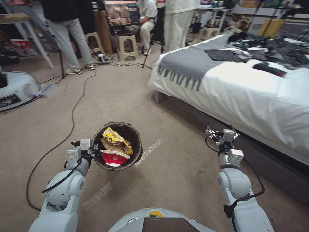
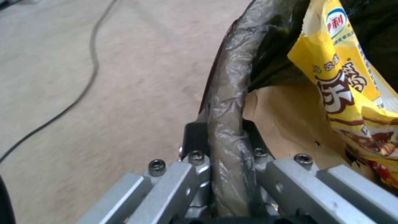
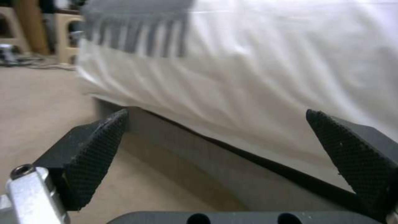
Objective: Pick up the trash bin, then pick up the garbage from the floor and place it into the trash bin.
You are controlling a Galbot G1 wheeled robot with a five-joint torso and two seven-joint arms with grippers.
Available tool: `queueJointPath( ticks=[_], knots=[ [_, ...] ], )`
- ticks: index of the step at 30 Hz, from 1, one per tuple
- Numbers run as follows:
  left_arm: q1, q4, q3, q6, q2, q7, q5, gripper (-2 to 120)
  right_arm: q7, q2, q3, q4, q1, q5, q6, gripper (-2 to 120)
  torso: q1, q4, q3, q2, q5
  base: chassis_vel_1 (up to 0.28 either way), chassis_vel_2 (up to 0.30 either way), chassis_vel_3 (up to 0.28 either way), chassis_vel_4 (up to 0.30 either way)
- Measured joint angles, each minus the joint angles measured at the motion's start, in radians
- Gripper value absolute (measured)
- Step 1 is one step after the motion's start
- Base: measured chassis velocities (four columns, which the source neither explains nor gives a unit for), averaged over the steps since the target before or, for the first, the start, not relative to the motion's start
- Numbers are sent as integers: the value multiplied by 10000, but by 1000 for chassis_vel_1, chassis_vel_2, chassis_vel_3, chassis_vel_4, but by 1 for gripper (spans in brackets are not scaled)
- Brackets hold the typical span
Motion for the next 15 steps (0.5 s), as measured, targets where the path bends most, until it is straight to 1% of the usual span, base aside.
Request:
queueJointPath(
  ticks=[8,10,15],
  knots=[
    [13,-1,4,0,-5,-7,40,3,3,-8,-69,-71,15,-63,-1,100,0,1,0,0,0,114,137,121,112],
    [13,3,9,0,-7,-1,40,3,3,-9,-77,-116,19,-74,4,100,0,-3,0,0,0,111,126,115,126],
    [-21,53,15,0,-15,6,-4,3,3,-9,-99,-168,43,-83,11,100,0,0,0,0,0,127,119,118,144]
  ],
)
